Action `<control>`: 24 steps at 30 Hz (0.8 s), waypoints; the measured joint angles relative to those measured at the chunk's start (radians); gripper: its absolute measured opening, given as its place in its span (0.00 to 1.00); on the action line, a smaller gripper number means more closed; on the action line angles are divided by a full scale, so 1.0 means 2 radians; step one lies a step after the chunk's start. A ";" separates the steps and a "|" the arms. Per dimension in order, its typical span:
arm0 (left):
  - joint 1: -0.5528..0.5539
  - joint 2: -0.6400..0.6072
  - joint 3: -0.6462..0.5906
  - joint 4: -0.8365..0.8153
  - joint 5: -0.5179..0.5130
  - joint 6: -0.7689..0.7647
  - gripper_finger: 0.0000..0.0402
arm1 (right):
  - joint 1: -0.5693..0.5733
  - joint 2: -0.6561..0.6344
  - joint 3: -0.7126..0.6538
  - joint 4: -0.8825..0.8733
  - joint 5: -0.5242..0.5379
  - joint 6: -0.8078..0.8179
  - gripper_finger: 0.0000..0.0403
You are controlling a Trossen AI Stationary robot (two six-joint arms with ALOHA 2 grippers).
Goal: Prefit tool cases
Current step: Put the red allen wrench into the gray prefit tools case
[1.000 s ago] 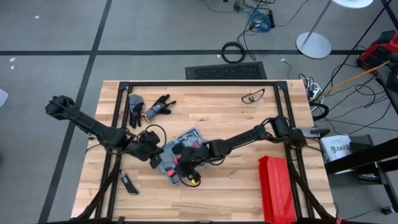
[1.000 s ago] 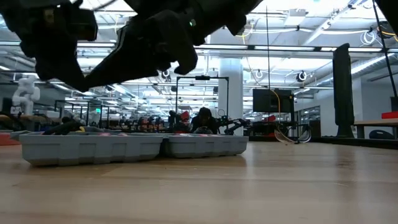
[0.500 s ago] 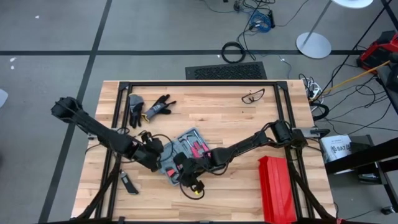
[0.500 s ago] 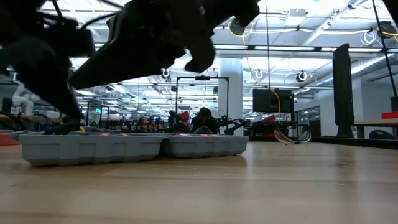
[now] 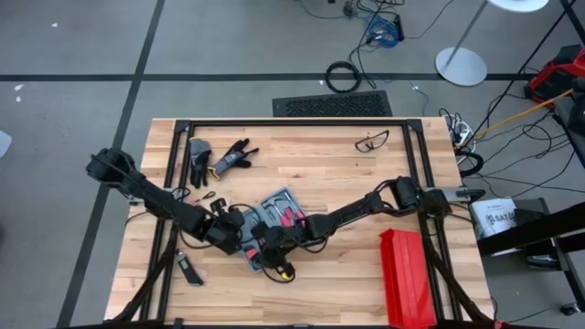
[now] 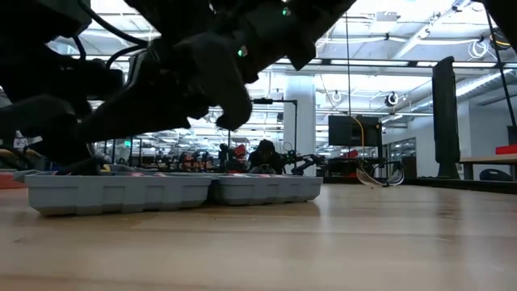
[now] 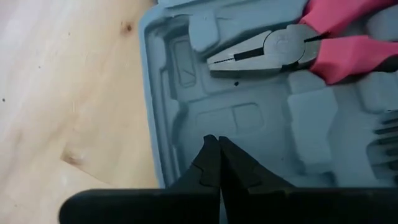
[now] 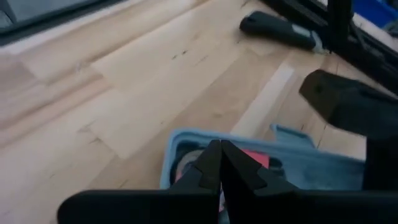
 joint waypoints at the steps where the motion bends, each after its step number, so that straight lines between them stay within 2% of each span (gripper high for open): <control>1: 0.000 0.000 0.000 0.000 0.000 -0.006 0.00 | -0.003 0.002 0.000 0.004 -0.005 0.002 0.00; 13: -0.006 0.000 0.000 0.021 0.002 -0.016 0.00 | -0.007 0.004 0.000 -0.010 -0.030 0.013 0.00; 22: -0.006 0.000 0.000 0.032 0.000 -0.022 0.00 | -0.009 0.035 0.000 0.025 -0.023 0.016 0.00; 24: -0.006 0.000 0.000 0.041 -0.001 -0.011 0.00 | -0.009 0.036 0.000 0.027 -0.006 0.015 0.00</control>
